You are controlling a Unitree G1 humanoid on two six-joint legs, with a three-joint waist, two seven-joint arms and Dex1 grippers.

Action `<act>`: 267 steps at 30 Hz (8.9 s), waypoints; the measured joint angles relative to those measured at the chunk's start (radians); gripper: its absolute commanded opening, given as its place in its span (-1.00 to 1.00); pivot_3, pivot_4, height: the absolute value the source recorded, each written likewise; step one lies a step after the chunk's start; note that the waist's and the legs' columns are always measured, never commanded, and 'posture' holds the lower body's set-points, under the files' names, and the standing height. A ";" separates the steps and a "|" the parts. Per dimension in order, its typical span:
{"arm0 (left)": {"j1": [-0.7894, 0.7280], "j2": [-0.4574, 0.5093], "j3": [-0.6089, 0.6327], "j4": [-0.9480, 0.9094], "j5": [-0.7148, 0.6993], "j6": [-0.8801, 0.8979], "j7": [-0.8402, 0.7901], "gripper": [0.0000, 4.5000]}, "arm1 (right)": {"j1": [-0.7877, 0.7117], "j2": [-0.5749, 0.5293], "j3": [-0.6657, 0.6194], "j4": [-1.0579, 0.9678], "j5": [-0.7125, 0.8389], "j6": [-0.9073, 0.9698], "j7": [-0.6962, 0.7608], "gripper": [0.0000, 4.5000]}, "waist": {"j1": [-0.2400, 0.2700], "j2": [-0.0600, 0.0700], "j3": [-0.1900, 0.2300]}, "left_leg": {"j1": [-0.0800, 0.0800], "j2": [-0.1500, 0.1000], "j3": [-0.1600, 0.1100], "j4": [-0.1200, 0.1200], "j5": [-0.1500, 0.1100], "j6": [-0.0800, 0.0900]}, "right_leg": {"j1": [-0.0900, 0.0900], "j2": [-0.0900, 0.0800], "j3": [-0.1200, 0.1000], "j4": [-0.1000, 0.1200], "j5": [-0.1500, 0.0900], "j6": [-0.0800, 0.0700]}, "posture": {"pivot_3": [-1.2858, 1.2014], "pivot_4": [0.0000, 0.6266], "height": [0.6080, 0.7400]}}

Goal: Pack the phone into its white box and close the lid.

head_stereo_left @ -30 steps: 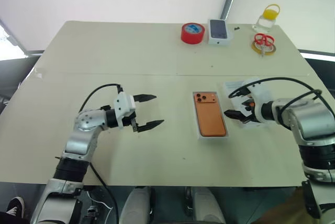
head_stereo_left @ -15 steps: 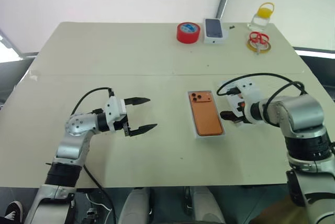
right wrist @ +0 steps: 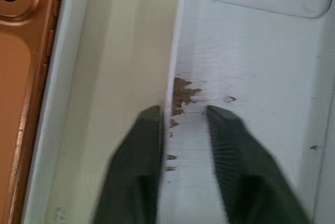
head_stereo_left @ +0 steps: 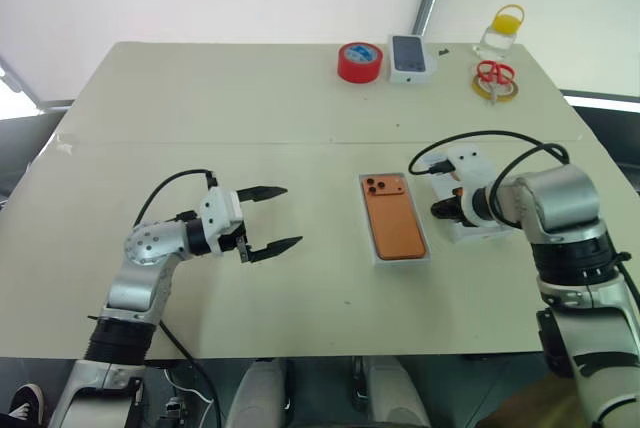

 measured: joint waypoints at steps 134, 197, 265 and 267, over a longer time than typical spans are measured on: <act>-0.233 -0.355 -0.230 0.225 0.187 0.341 0.310 -1.00 | 0.443 -0.139 0.012 -0.018 -0.104 -1.181 0.366 -0.98 | 0.009 0.004 -0.002 | 0.001 0.008 0.001 0.000 -0.001 0.002 | 0.001 0.009 0.002 -0.002 0.000 -0.002 | 0.03 -0.52 0.98; -0.246 -0.400 -0.235 0.257 0.243 0.366 0.361 -1.00 | 0.400 -0.121 0.000 0.046 -0.234 -1.249 0.459 -0.98 | 0.010 0.003 -0.002 | 0.005 0.006 0.000 0.001 -0.001 0.002 | 0.005 0.008 0.002 -0.001 0.001 -0.001 | 0.03 -0.52 0.98; 0.023 0.006 0.128 -0.009 0.023 0.511 0.257 1.00 | 0.686 -0.183 -0.326 -0.126 0.232 -1.104 0.711 0.98 | 0.010 0.001 -0.013 | 0.008 0.008 0.000 0.000 -0.002 0.003 | 0.007 0.008 0.002 -0.001 -0.003 -0.002 | 0.03 -0.52 0.98; 0.078 0.054 0.189 -0.004 0.014 0.495 0.240 1.00 | 0.729 -0.204 -0.374 -0.086 0.255 -1.109 0.754 0.98 | 0.011 0.001 -0.013 | 0.008 0.007 0.001 0.000 -0.002 0.003 | 0.007 0.007 0.002 -0.002 -0.003 -0.003 | 0.03 -0.52 0.98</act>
